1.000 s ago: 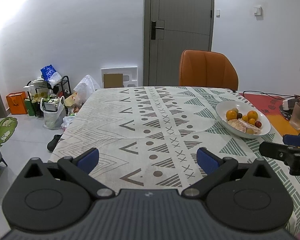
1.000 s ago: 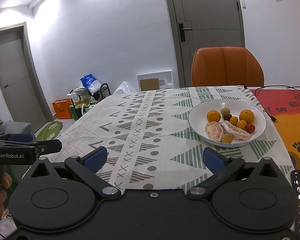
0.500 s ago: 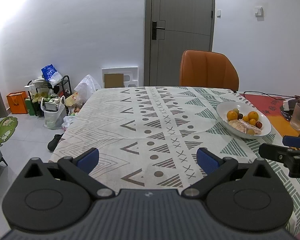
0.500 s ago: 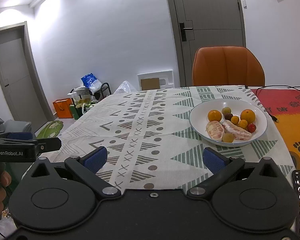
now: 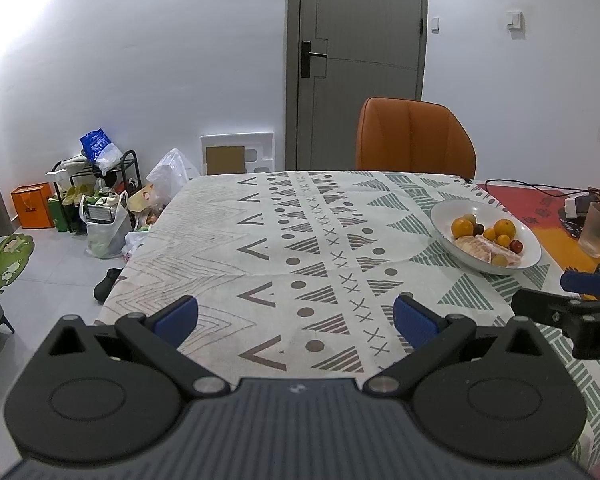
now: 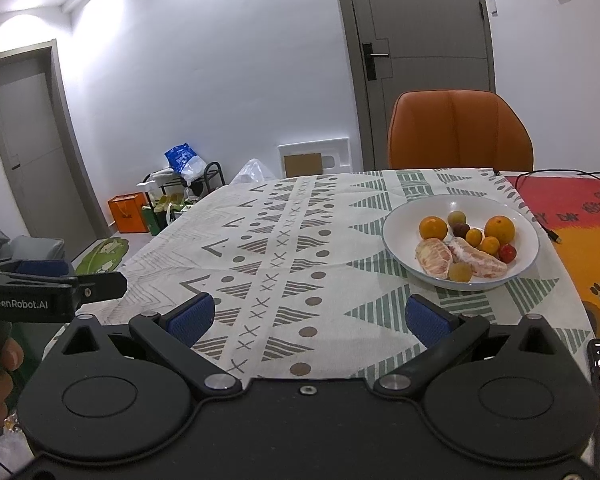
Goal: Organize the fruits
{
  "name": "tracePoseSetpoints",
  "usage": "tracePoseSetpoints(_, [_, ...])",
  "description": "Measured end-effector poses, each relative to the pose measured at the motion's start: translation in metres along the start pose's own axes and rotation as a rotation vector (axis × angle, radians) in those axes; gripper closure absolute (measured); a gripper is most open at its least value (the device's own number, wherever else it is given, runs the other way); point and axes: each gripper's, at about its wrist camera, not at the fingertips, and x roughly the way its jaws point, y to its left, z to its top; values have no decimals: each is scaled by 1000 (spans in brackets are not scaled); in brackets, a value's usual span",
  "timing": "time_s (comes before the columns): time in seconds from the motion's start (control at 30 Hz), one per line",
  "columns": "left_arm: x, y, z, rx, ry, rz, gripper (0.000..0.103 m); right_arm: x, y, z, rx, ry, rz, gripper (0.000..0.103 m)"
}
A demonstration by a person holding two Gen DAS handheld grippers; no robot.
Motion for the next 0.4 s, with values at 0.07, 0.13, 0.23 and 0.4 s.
tracePoseSetpoints(0.07, [0, 0, 0, 0, 1, 0, 0, 0, 0, 0, 1, 1, 0, 0])
tracePoseSetpoints(0.13, [1, 0, 0, -1, 2, 0, 0, 0, 1, 0, -2, 1, 0, 0])
tracePoseSetpoints(0.23, [0, 0, 0, -2, -4, -2, 0, 0, 1, 0, -2, 1, 3, 0])
tracePoseSetpoints(0.4, [-2, 1, 0, -2, -14, -9, 0, 0, 3, 0, -4, 3, 6, 0])
